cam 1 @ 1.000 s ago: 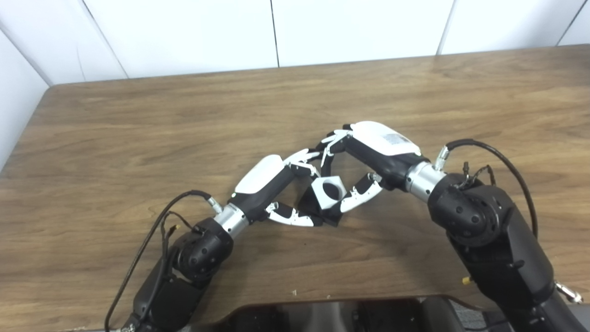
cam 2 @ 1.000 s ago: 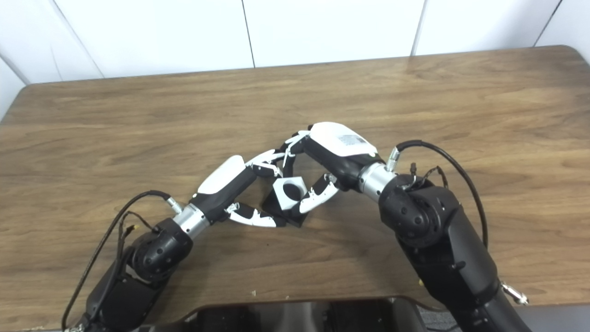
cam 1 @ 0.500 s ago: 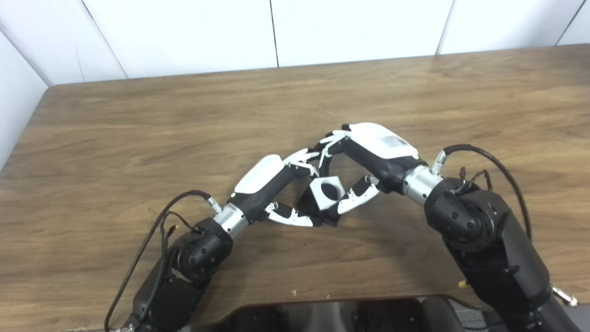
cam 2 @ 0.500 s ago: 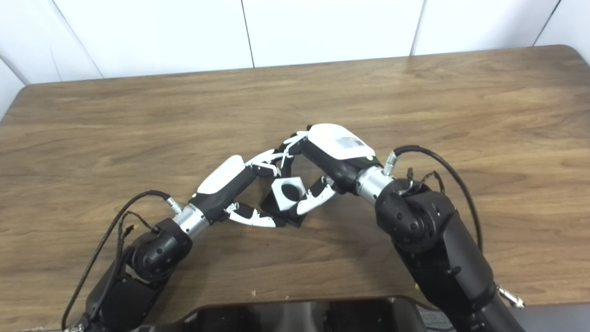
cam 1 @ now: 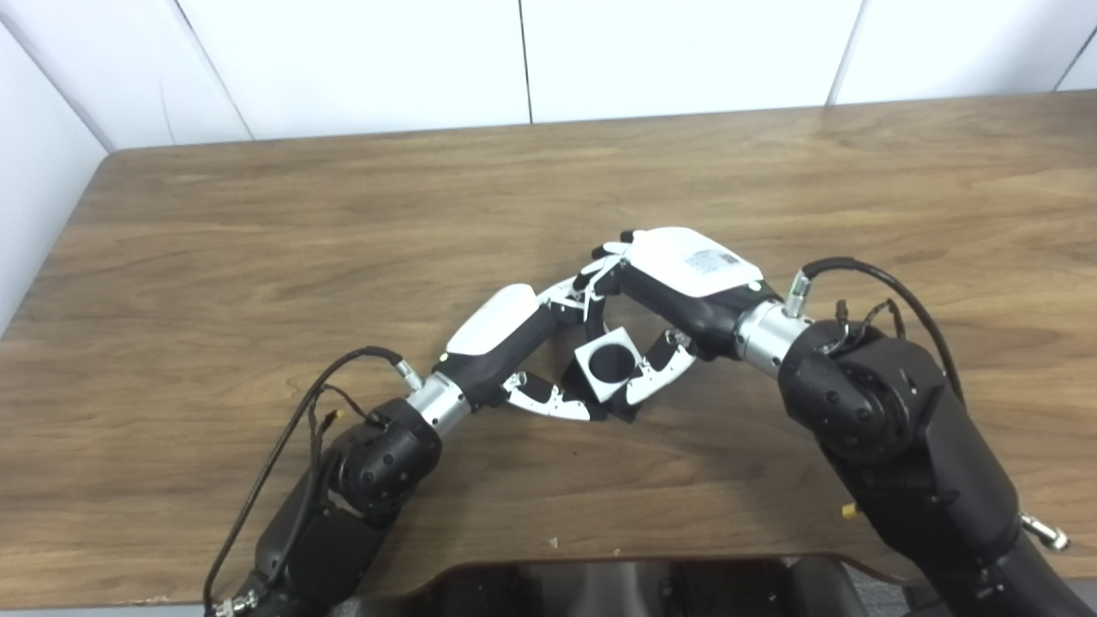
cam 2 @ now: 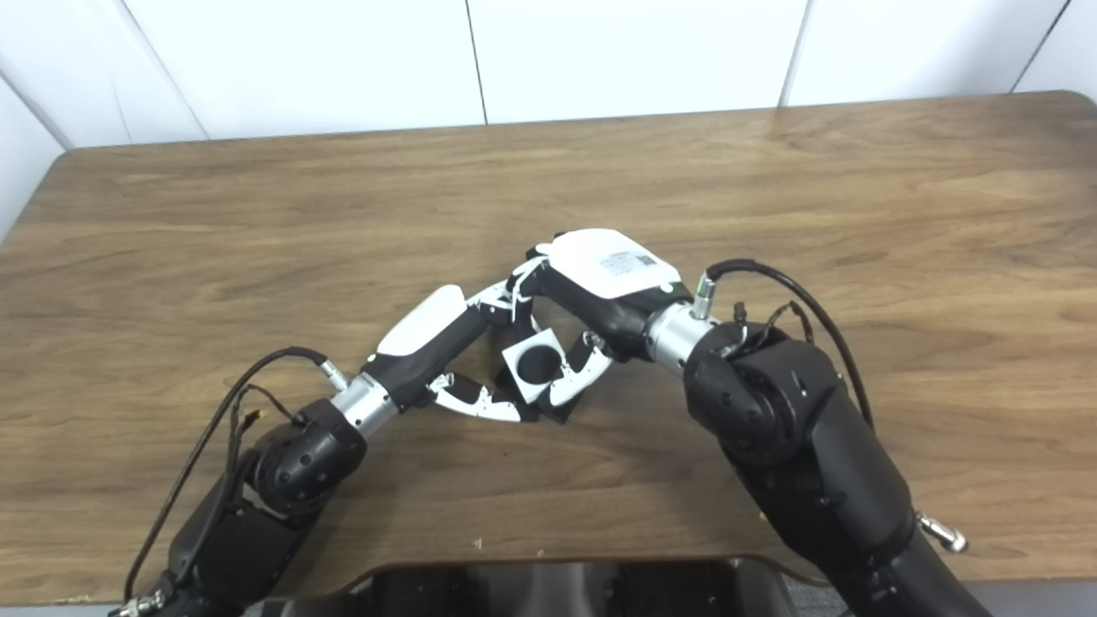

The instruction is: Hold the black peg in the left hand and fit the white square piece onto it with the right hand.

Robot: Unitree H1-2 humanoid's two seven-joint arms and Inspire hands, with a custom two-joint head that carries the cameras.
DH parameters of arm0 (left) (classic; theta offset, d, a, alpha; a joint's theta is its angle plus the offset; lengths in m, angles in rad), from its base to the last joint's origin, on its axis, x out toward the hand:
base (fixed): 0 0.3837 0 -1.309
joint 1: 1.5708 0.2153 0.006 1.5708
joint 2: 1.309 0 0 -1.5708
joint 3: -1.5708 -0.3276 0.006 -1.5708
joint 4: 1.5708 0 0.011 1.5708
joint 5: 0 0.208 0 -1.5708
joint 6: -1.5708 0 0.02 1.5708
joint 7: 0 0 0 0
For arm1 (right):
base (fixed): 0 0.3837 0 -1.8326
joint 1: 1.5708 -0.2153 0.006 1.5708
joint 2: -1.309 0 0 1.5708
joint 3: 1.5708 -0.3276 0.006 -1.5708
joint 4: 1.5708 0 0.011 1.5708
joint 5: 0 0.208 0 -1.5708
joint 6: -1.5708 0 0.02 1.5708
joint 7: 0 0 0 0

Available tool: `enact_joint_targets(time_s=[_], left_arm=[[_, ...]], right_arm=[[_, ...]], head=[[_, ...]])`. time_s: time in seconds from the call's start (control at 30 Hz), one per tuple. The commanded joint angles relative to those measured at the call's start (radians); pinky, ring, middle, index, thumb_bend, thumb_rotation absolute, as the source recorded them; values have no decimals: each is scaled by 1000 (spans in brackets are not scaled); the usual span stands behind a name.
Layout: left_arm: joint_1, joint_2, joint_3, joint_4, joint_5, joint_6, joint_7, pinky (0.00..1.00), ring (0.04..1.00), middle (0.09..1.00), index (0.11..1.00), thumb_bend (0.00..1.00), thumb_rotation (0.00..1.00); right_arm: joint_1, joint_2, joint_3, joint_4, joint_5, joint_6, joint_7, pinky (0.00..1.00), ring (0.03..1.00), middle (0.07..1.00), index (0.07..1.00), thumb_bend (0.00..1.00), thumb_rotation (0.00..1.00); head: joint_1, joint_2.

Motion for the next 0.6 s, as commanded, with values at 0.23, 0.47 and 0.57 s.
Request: enact_joint_targets(time_s=[0.23,0.47,0.57], left_arm=[[32,19,-27,44,34,51,-64,829,950,910,488,521,82],[32,21,-23,52,24,42,-61,828,946,905,487,521,80],[33,20,-23,50,21,47,-64,828,947,904,488,522,79]], right_arm=[[-54,-1,20,-58,-13,-10,104,1000,959,913,760,837,315],[-36,-4,-5,-59,-28,-19,112,954,957,989,996,1000,438],[-31,-3,-15,-63,-31,-14,117,953,963,999,1000,1000,450]], head=[[-3,2],[-9,4],[-9,4]])
